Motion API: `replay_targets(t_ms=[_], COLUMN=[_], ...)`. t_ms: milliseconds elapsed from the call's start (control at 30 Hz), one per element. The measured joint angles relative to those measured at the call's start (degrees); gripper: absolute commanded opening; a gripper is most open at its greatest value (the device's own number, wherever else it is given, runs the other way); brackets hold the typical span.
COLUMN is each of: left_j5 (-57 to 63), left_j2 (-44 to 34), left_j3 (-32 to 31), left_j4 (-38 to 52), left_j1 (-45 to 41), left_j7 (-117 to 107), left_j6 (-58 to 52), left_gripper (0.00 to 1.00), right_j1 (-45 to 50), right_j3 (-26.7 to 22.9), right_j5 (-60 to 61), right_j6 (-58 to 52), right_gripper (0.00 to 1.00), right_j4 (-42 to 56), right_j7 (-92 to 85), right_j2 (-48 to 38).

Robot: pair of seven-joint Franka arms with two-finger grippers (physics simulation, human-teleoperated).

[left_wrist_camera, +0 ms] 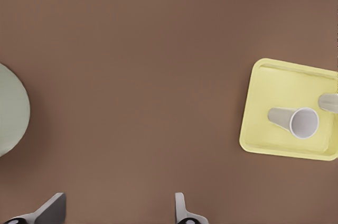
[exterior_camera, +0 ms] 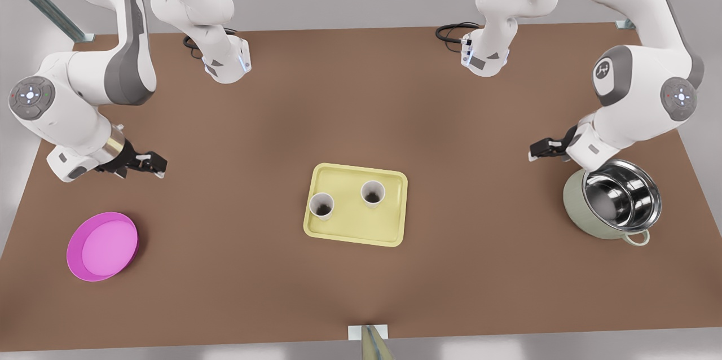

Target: Use the left arm to pick up the white IKEA cup from the tray and place it on the middle-left position; use the right arm to pick up the white IKEA cup from the tray and place it on the middle-right position

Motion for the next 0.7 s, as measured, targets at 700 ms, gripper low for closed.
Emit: replay_targets(t_ms=[700], left_j5=[8.19], left_j2=[29.19], left_j3=[0.08], left_j4=[12.98], left_j1=[-32.35], left_j7=[-16.85], left_j6=[20.39], left_gripper=[1.0], right_j1=[29.02], right_j3=[0.3], right_j5=[-0.62], right_j6=[12.35], right_gripper=[1.0], right_j4=[18.38], right_j7=[13.86], right_j2=[34.86])
